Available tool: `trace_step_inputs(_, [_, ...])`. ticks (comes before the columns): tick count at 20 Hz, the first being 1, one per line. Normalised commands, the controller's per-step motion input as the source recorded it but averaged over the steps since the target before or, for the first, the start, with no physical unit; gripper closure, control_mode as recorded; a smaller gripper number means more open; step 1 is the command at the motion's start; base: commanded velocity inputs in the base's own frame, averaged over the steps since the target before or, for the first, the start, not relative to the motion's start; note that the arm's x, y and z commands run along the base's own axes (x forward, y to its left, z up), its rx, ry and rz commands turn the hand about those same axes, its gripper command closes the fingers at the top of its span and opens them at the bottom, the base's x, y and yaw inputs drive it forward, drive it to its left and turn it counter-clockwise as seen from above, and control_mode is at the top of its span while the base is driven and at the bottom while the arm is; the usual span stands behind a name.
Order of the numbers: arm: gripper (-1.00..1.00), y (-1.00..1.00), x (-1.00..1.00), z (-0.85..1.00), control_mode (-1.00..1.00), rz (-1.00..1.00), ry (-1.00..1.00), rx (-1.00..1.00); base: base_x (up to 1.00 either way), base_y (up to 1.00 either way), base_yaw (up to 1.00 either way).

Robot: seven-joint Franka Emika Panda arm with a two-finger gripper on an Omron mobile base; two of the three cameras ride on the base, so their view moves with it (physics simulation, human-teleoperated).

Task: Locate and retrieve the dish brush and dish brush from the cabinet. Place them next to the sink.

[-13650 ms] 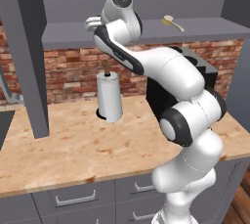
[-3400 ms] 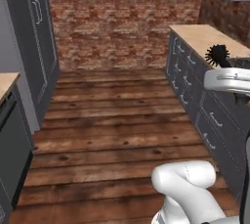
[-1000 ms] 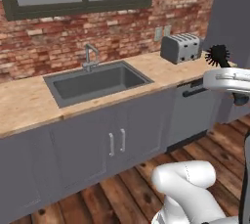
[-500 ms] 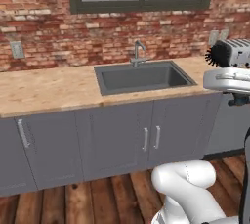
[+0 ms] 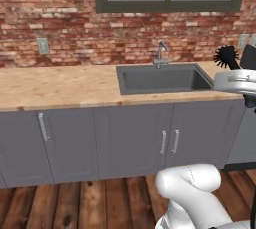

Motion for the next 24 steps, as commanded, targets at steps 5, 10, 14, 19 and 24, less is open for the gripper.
trace_step_inputs(5, [1.00, 0.00, 0.00, 0.00, 1.00, 0.00, 0.00, 0.00, 0.36, 0.42, -0.07])
trace_step_inputs(10, [1.00, 0.00, 0.00, 0.00, 1.00, 0.00, 0.00, 0.00, 0.49, 0.49, -0.16])
trace_step_inputs(14, [1.00, 0.00, 0.00, 0.00, 1.00, 0.00, 0.00, 0.00, 0.50, 0.34, -0.15])
trace_step_inputs(19, [1.00, 0.00, 0.00, 0.00, 1.00, 0.00, 0.00, 0.00, 0.53, 0.17, -0.08])
trace_step_inputs(24, [1.00, 0.00, 0.00, 0.00, 1.00, 0.00, 0.00, 0.00, 0.55, 0.27, -0.05])
